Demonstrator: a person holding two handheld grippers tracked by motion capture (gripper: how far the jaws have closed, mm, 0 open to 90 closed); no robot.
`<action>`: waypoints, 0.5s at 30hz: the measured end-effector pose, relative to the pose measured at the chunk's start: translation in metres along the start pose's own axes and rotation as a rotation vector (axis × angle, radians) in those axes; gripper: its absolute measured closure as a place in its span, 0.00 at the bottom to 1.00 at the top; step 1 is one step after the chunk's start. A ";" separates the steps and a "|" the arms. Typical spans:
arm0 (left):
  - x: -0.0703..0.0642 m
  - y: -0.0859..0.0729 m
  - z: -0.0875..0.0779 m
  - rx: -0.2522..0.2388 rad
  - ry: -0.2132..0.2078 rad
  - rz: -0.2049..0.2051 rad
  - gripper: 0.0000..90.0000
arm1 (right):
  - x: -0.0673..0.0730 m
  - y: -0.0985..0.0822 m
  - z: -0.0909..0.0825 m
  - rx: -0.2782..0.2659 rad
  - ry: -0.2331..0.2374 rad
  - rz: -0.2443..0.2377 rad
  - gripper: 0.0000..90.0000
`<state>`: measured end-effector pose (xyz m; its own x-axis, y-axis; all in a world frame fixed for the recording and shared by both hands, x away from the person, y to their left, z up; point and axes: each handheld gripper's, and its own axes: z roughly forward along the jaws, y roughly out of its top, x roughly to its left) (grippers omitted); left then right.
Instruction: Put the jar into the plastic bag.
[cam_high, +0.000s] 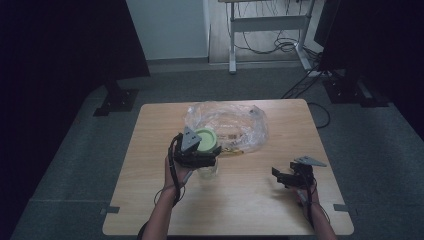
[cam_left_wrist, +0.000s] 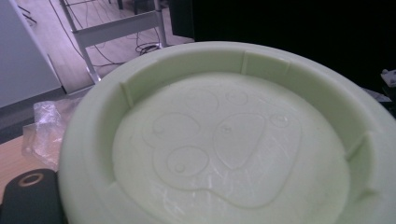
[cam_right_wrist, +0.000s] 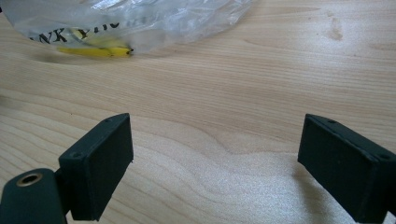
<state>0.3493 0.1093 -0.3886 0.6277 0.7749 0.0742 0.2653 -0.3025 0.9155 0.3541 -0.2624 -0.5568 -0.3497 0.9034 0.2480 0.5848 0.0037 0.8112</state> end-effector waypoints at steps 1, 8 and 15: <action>0.000 0.001 0.001 0.001 0.004 0.000 0.12 | 0.000 0.000 0.000 0.002 0.001 0.000 0.11; -0.001 0.008 0.005 -0.007 0.001 0.001 0.12 | 0.001 0.001 0.001 0.009 0.004 -0.006 0.11; -0.005 0.019 0.007 -0.020 -0.001 0.018 0.12 | 0.001 0.001 0.002 0.012 0.010 -0.011 0.11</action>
<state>0.3565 0.0953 -0.3745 0.6330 0.7689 0.0903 0.2395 -0.3055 0.9216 0.3553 -0.2609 -0.5568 -0.3632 0.8990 0.2447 0.5897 0.0185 0.8074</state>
